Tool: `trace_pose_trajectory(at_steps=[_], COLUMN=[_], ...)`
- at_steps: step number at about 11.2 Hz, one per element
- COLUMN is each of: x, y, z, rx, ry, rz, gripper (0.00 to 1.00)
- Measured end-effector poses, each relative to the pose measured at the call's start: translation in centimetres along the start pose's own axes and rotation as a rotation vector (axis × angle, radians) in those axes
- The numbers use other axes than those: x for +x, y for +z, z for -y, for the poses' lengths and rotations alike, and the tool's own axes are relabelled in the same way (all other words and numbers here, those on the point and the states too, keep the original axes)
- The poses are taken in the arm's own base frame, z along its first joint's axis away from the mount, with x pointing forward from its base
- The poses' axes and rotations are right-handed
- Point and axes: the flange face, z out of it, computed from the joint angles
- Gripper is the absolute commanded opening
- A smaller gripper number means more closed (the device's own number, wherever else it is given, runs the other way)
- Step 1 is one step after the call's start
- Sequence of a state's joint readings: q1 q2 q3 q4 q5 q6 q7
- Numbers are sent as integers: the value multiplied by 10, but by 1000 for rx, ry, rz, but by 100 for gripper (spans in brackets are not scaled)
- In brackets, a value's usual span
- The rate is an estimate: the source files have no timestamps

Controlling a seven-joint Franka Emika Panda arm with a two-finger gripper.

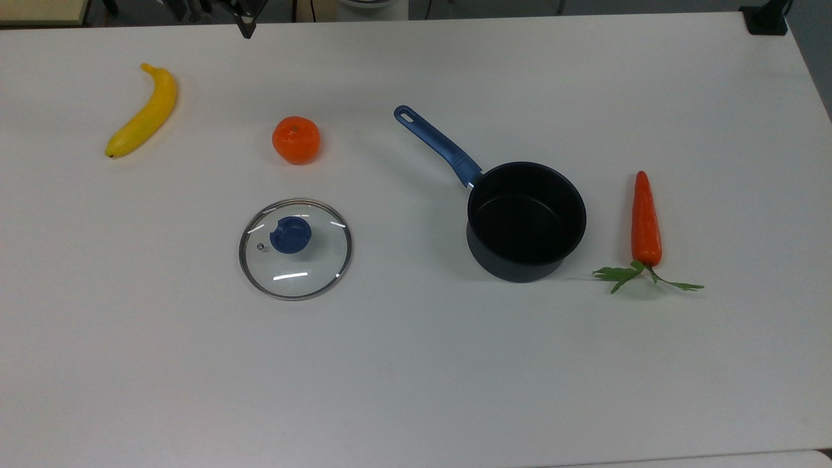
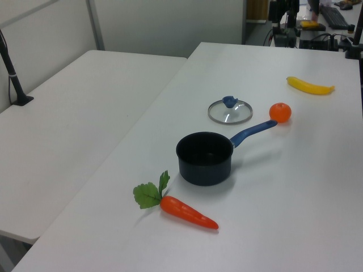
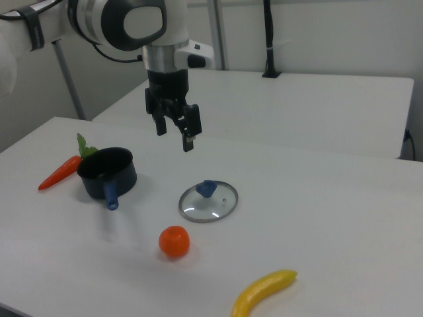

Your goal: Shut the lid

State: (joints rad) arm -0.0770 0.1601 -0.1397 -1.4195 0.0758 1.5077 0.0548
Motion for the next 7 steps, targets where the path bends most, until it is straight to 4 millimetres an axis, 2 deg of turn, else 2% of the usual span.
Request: trace_pose_trajectory(at_steps=[7], x=[1], y=[1], z=[1], rx=[1], ry=[-6], rz=[-7], gripper=[100])
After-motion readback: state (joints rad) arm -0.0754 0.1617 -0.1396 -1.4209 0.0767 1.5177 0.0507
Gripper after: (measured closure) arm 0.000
